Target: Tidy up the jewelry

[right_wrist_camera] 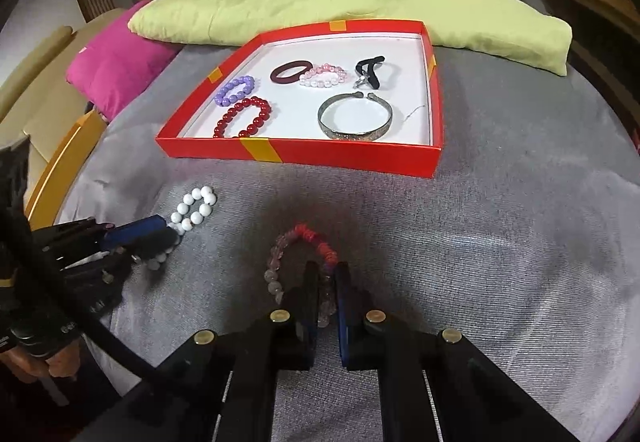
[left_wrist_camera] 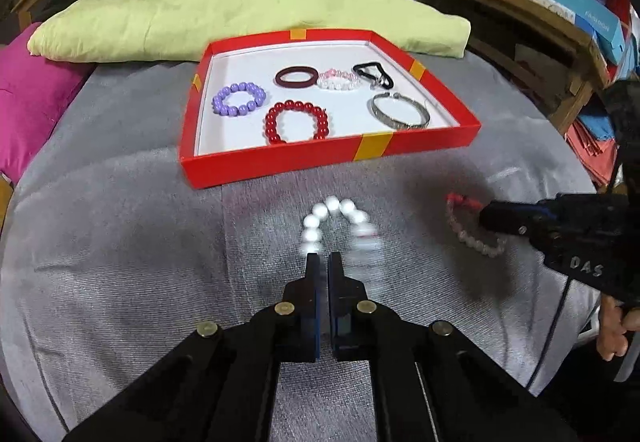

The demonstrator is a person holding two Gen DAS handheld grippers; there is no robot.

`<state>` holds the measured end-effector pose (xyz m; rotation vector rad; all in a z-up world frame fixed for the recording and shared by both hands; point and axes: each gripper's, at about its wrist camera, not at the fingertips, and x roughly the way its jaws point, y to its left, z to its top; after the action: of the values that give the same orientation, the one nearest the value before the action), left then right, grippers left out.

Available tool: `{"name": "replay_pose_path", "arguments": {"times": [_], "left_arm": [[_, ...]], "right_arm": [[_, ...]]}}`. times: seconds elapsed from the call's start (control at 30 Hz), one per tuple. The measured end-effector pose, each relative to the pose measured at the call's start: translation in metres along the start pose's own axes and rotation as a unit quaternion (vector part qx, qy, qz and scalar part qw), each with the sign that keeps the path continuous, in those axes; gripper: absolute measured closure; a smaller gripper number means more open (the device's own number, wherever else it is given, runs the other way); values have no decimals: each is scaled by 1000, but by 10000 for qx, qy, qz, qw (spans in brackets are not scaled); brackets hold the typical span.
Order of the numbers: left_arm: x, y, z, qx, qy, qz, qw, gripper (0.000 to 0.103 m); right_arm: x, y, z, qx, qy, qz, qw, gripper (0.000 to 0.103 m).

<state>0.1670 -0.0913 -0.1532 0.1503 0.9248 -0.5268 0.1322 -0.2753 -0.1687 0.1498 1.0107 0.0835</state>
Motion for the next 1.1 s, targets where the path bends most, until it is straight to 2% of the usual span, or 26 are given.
{"name": "replay_pose_path", "arguments": {"times": [0.07, 0.17, 0.3, 0.37, 0.43, 0.5, 0.53, 0.67, 0.77, 0.8, 0.83, 0.9, 1.1], "left_arm": [[1, 1, 0, 4, 13, 7, 10000, 100], [9, 4, -3, -13, 230, 115, 9997, 100], [3, 6, -3, -39, 193, 109, 9997, 98], [0, 6, -2, -58, 115, 73, 9999, 89], [-3, 2, -2, -54, 74, -81, 9999, 61], [-2, -5, -1, 3, 85, -150, 9999, 40], [-1, -10, -1, 66, 103, -138, 9998, 37], [14, -27, -4, 345, 365, -81, 9987, 37], [15, -31, -5, 469, 213, -1, 9987, 38], [15, -28, -4, 379, 175, -60, 9991, 48], [15, -24, -4, 316, 136, -99, 9994, 69], [16, -20, -2, 288, 129, -118, 9994, 82], [16, -18, -3, 315, 77, -104, 9994, 84]], "right_arm": [[1, 2, 0, -35, 6, -24, 10000, 95], [5, 2, 0, 18, 89, -53, 9999, 95], [5, -4, 1, 202, 164, 23, 9997, 93], [6, -5, 0, 208, 165, 6, 9996, 93], [6, -3, -1, 116, 149, -31, 9998, 93], [7, 1, -2, -14, 121, -105, 9999, 93], [8, 3, -3, -101, 103, -155, 9998, 93], [6, 6, -3, -257, 11, -302, 9992, 95], [2, -7, 0, 3, -71, -471, 9989, 95], [2, -14, 2, 128, -70, -483, 9987, 95], [1, -20, 3, 263, -51, -462, 9986, 95], [3, -28, 4, 473, 9, -374, 9982, 95], [5, -23, 4, 427, 57, -408, 9982, 95]]}}
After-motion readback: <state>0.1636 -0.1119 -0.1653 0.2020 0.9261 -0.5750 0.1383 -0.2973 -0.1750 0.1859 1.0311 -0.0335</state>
